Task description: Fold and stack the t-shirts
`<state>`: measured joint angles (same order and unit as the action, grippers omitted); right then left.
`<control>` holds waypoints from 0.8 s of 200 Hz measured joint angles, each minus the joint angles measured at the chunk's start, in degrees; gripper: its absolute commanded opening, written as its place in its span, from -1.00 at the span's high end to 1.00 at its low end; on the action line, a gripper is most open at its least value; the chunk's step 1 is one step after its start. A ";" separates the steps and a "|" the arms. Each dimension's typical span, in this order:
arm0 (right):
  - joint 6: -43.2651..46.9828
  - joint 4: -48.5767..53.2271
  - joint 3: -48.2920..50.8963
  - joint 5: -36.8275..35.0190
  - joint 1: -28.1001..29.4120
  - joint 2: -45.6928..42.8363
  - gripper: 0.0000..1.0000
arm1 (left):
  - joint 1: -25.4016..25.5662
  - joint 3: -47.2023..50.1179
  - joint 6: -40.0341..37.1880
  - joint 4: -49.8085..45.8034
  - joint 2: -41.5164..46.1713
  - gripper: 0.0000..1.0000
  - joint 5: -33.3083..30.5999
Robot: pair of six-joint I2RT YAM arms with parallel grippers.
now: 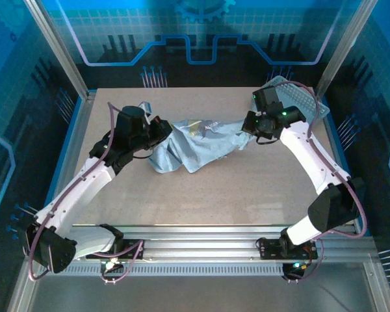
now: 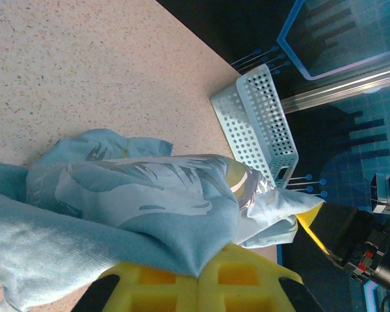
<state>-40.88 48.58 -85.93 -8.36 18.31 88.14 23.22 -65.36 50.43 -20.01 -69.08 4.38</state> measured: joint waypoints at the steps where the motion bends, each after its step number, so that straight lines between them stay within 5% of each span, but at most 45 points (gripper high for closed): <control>1: 0.00 -0.04 0.00 0.00 -0.02 0.02 0.96 | 0.00 0.00 0.00 0.02 -0.04 1.00 0.00; 56: 0.02 -0.20 -0.02 1.46 -3.19 3.56 0.76 | 0.74 -0.61 0.00 1.55 -3.34 1.00 1.11; 110: 0.39 -0.28 -0.02 2.80 -4.55 5.42 0.00 | 1.07 -1.07 0.02 2.40 -6.12 1.00 3.02; 160: 2.93 -3.82 5.25 1.92 0.20 -1.97 0.05 | 1.22 -3.32 0.00 2.56 -9.53 1.00 3.65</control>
<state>-37.95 44.75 -80.68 -6.44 18.50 86.17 24.45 -68.69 50.43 -17.45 -78.61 8.03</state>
